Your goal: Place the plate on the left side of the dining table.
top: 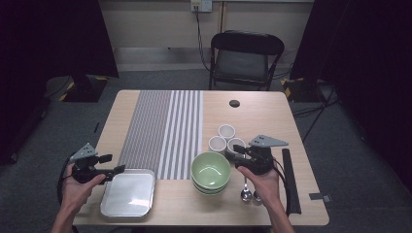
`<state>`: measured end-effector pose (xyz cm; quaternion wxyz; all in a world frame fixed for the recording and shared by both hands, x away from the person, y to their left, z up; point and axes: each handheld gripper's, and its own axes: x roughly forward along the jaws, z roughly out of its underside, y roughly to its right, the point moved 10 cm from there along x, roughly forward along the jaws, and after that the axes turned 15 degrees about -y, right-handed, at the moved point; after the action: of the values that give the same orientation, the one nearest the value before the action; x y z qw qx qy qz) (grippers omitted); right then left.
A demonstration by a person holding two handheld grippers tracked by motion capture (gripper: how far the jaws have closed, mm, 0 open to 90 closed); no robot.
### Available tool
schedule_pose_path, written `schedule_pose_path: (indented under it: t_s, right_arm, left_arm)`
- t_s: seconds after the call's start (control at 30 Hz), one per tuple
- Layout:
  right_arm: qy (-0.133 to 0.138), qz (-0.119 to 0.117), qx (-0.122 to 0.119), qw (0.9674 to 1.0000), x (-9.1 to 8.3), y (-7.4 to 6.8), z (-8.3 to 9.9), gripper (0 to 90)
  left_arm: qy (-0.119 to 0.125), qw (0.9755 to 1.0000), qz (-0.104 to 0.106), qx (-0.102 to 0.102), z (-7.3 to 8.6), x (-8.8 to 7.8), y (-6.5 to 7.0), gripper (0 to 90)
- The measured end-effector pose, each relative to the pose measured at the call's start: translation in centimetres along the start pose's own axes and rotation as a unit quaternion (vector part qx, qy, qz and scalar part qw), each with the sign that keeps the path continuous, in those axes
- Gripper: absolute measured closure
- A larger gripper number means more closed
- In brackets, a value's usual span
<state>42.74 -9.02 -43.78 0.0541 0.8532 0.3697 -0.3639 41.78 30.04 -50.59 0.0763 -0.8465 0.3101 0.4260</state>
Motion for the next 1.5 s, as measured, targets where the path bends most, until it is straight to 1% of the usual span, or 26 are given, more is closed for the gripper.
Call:
schedule_pose_path:
  t_s: [0.1,0.13,0.17,0.27,0.3,0.37,0.43,0.5,0.53,0.57,0.67,0.77,0.8,0.87,0.9,0.93,0.97,1.0,1.03,1.07,1.13,1.17,1.23,1.3,1.43,1.5]
  right_arm:
    - [0.000,-0.008,-0.005,1.0000,0.5,-0.6,-0.5,56.3]
    - [0.001,-0.017,-0.008,0.9998,1.0,-1.2,-0.9,56.3]
    - [0.002,-0.019,-0.009,0.9998,1.2,-1.5,-1.1,56.3]
    - [-0.005,-0.030,-0.015,0.9994,2.1,-2.3,-1.3,56.6]
    - [-0.008,-0.034,-0.016,0.9993,2.5,-2.6,-1.4,57.0]
    - [-0.011,-0.038,-0.019,0.9991,2.8,-3.0,-1.5,57.1]
    - [-0.008,-0.049,-0.022,0.9985,3.5,-4.0,-2.1,57.2]
    - [-0.006,-0.054,-0.022,0.9983,3.7,-4.3,-2.4,57.8]
    - [-0.006,-0.061,-0.026,0.9978,3.9,-5.0,-3.0,58.3]
    - [-0.006,-0.061,-0.026,0.9978,3.9,-5.0,-3.0,58.3]
    - [-0.007,-0.079,-0.041,0.9960,4.5,-6.3,-4.2,58.4]
    - [-0.012,-0.084,-0.049,0.9952,5.1,-7.0,-4.6,58.1]
    - [-0.015,-0.082,-0.059,0.9948,5.7,-7.7,-4.9,57.6]
    - [-0.008,-0.085,-0.065,0.9942,6.1,-8.5,-5.4,58.0]
    - [-0.008,-0.085,-0.065,0.9942,6.1,-8.5,-5.4,58.0]
    - [0.001,-0.090,-0.070,0.9935,6.4,-9.4,-6.0,58.6]
    - [0.001,-0.090,-0.070,0.9935,6.4,-9.4,-6.0,58.6]
    - [0.003,-0.098,-0.074,0.9924,6.9,-10.5,-6.6,59.5]
    - [0.003,-0.098,-0.074,0.9924,6.9,-10.5,-6.6,59.5]
    - [-0.001,-0.111,-0.077,0.9908,7.4,-11.5,-7.1,59.9]
    - [-0.003,-0.120,-0.079,0.9897,8.0,-12.3,-7.4,60.4]
    - [-0.003,-0.120,-0.079,0.9897,8.0,-12.3,-7.4,60.4]
    - [-0.008,-0.132,-0.079,0.9881,8.7,-13.0,-7.5,60.4]
    - [-0.013,-0.151,-0.073,0.9858,9.8,-13.8,-7.6,60.0]
    - [-0.019,-0.158,-0.076,0.9842,10.7,-14.5,-7.5,59.9]
    - [-0.022,-0.161,-0.076,0.9839,11.2,-14.9,-7.5,60.0]
  left_arm:
    - [-0.003,1.0000,-0.004,0.002,0.0,0.0,-0.1,24.9]
    - [-0.007,0.9999,-0.006,0.005,0.0,0.0,-0.2,25.5]
    - [-0.003,1.0000,0.000,0.002,0.0,0.0,-0.1,26.8]
    - [0.001,1.0000,0.001,0.001,-0.1,-0.2,-0.2,27.7]
    - [0.005,1.0000,0.004,-0.004,-0.2,-0.2,-0.2,27.7]
    - [0.005,1.0000,0.004,-0.004,-0.2,-0.3,-0.3,30.2]
    - [0.002,1.0000,0.004,-0.008,-0.1,-0.4,-0.5,32.0]
    - [0.003,0.9999,0.006,-0.012,-0.1,-0.3,-0.6,32.1]
    - [0.003,0.9999,0.003,-0.014,-0.2,-0.3,-0.7,32.1]
    - [0.003,0.9999,0.003,-0.014,-0.2,-0.3,-0.7,32.1]
    - [0.001,0.9999,0.000,-0.012,-0.2,-0.1,-0.8,31.5]
    - [0.000,1.0000,0.001,-0.009,-0.3,-0.1,-0.7,30.0]
    - [-0.002,1.0000,0.003,-0.006,-0.3,0.0,-0.6,30.0]
    - [-0.002,1.0000,0.003,-0.006,-0.3,0.1,-0.5,27.8]
    - [-0.001,1.0000,0.000,-0.006,-0.4,0.1,-0.6,27.8]
    - [-0.003,1.0000,-0.001,-0.003,-0.4,0.1,-0.6,27.4]
    - [-0.003,1.0000,-0.001,-0.003,-0.4,0.1,-0.6,27.4]
    - [-0.001,1.0000,0.002,-0.006,-0.6,0.1,-0.6,27.3]
    - [-0.001,1.0000,0.002,-0.006,-0.6,0.1,-0.6,27.4]
    - [0.000,1.0000,0.003,-0.005,-0.7,0.1,-0.6,27.4]
    - [-0.002,1.0000,0.000,0.001,-0.7,0.0,-0.7,27.4]
    - [-0.002,1.0000,0.000,0.001,-0.7,0.0,-0.7,27.7]
    - [-0.004,1.0000,0.006,-0.004,-0.6,-0.1,-0.7,29.7]
    - [-0.002,0.9999,0.010,-0.008,-0.5,-0.2,-1.0,30.0]
    - [-0.003,0.9999,0.010,-0.010,-0.3,-0.2,-1.1,30.6]
    - [-0.003,0.9998,0.015,-0.008,-0.3,-0.2,-1.0,33.8]
